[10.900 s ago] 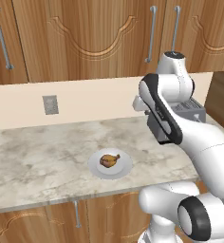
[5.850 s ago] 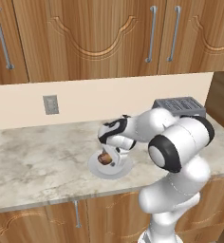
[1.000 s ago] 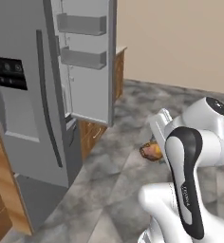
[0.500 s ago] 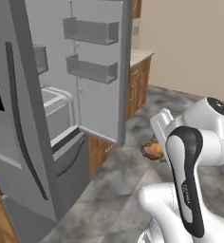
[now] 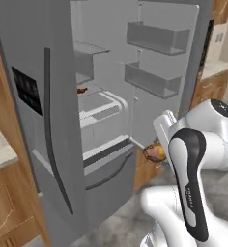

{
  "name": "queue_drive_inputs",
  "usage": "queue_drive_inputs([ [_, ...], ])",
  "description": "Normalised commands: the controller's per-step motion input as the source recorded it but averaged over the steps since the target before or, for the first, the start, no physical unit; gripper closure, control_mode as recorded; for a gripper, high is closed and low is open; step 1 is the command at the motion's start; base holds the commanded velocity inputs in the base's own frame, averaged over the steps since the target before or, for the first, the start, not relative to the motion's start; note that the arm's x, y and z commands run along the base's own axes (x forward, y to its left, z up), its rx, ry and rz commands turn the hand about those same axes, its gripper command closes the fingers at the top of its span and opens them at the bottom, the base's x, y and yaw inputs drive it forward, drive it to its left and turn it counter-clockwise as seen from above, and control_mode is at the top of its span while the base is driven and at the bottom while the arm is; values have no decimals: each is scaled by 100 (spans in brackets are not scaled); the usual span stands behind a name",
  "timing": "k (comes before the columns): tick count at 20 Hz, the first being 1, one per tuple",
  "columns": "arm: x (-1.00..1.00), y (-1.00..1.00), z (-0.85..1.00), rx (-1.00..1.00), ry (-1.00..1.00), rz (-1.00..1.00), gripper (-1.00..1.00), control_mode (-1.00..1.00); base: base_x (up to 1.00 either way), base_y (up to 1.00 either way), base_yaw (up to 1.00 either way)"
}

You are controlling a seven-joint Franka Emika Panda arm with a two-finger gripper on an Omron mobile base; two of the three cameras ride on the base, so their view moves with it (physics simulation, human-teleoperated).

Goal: Place the chicken drumstick on the counter behind the older chicken drumstick on the same shelf of the fridge to maintain FIFO order. Close the fridge door when finished.

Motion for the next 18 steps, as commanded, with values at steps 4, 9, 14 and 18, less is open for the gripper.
queue_drive_inputs([
  [4, 0, 0, 0, 0, 0, 0, 100, 100, 93, -26, 55],
  [9, 0, 0, 0, 0, 0, 0, 100, 100, 84, -33, 49],
  [14, 0, 0, 0, 0, 0, 0, 100, 100, 70, -31, 42],
  [18, 0, 0, 0, 0, 0, 0, 100, 100, 36, -7, 10],
])
